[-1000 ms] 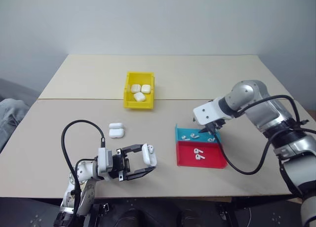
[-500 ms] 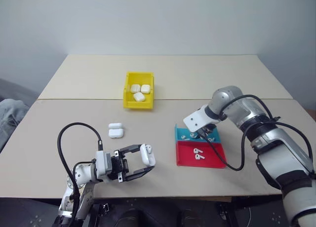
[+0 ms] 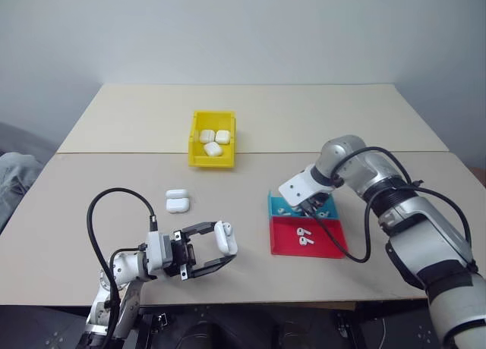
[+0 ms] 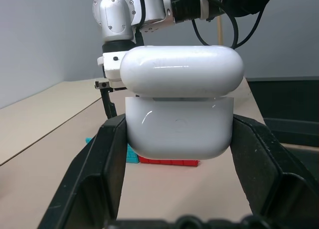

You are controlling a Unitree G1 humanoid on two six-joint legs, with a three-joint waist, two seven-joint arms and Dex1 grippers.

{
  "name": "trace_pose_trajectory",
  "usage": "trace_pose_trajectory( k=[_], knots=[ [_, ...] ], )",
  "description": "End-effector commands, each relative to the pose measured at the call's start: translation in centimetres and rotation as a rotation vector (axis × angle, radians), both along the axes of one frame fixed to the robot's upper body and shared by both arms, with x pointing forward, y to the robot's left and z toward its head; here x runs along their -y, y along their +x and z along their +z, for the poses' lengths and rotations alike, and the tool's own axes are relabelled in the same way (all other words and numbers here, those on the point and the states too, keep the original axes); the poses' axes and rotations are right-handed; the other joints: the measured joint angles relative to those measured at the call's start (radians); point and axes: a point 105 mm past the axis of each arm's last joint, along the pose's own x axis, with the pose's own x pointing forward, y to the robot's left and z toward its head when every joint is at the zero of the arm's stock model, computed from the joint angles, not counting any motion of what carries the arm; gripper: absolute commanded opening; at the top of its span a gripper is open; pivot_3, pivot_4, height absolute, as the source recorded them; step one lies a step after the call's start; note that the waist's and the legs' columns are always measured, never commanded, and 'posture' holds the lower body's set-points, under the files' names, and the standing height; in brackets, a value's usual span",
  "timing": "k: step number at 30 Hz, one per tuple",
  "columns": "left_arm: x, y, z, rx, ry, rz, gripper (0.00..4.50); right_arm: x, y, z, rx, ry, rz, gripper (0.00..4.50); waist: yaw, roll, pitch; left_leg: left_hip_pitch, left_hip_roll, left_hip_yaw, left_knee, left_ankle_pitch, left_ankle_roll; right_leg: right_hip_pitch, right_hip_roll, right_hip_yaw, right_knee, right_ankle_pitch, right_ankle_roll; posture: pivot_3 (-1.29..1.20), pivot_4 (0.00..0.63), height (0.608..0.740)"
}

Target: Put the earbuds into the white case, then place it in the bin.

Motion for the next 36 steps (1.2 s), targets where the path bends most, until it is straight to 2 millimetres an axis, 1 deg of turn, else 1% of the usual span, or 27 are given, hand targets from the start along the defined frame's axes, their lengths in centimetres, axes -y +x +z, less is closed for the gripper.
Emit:
trace_pose_trajectory(
  k=[1, 4, 17, 19, 28, 30, 32, 36],
  knots=[
    [0.32, -0.32, 0.96, 0.04, -0.004, -0.014, 2.82, 0.11, 0.4, 0.77, 0.028, -0.002, -0.006, 2.67, 0.0, 0.0, 0.0, 0.0, 0.0, 0.0, 0.0, 0.0, 0.0, 0.0, 0.0, 0.0, 0.0, 0.0, 0.0, 0.0, 0.15, 0.74],
    [0.32, -0.33, 1.07, 0.039, -0.004, -0.01, 2.82, 0.16, 0.39, 0.65, 0.029, 0.007, -0.004, 2.08, 0.0, 0.0, 0.0, 0.0, 0.0, 0.0, 0.0, 0.0, 0.0, 0.0, 0.0, 0.0, 0.0, 0.0, 0.0, 0.0, 0.15, 0.74],
    [0.38, -0.06, 1.44, 0.04, -0.004, -0.004, 2.82, 0.31, 0.36, 0.5, 0.028, -0.001, -0.001, 2.08, 0.0, 0.0, 0.0, 0.001, 0.0, 0.0, 0.0, 0.0, 0.0, 0.0, 0.0, 0.0, 0.0, 0.0, 0.0, 0.0, 0.15, 0.74],
    [0.31, 0.0, 1.37, 0.039, -0.003, -0.004, 2.82, 0.31, 0.37, 0.45, 0.032, -0.002, 0.002, 1.72, 0.0, 0.0, 0.0, 0.001, 0.0, 0.0, 0.0, 0.0, -0.001, 0.0, 0.0, 0.0, 0.0, 0.0, 0.0, 0.0, 0.15, 0.74],
    [0.12, 0.18, 0.89, 0.036, 0.0, 0.001, 2.82, 0.37, 0.24, 0.14, 0.028, -0.011, 0.007, 1.72, 0.0, 0.0, 0.0, 0.001, 0.0, 0.0, 0.0, 0.0, -0.001, 0.0, 0.0, 0.0, 0.0, 0.0, 0.0, 0.0, 0.15, 0.74],
    [0.09, 0.18, 0.77, 0.036, 0.001, 0.0, 2.82, 0.37, 0.18, 0.06, 0.026, -0.012, 0.01, 1.35, 0.0, 0.0, 0.0, 0.001, 0.0, 0.0, 0.0, 0.0, -0.001, 0.0, 0.0, 0.0, 0.0, 0.0, 0.0, 0.0, 0.15, 0.74],
    [0.08, 0.17, 0.72, 0.036, 0.001, -0.002, 2.82, 0.34, 0.12, 0.02, 0.025, -0.01, 0.013, 0.86, 0.0, 0.0, 0.0, 0.001, 0.0, 0.0, 0.0, 0.0, -0.001, 0.0, 0.0, 0.0, 0.0, 0.0, 0.0, 0.0, 0.15, 0.74],
    [0.1, 0.15, 0.68, 0.036, 0.0, -0.005, 2.82, 0.36, 0.12, -0.01, 0.029, -0.005, 0.008, 0.86, 0.0, 0.0, 0.0, 0.001, 0.0, 0.0, 0.0, 0.0, -0.001, 0.0, 0.0, 0.0, 0.0, 0.0, 0.0, 0.0, 0.15, 0.74]
  ],
)
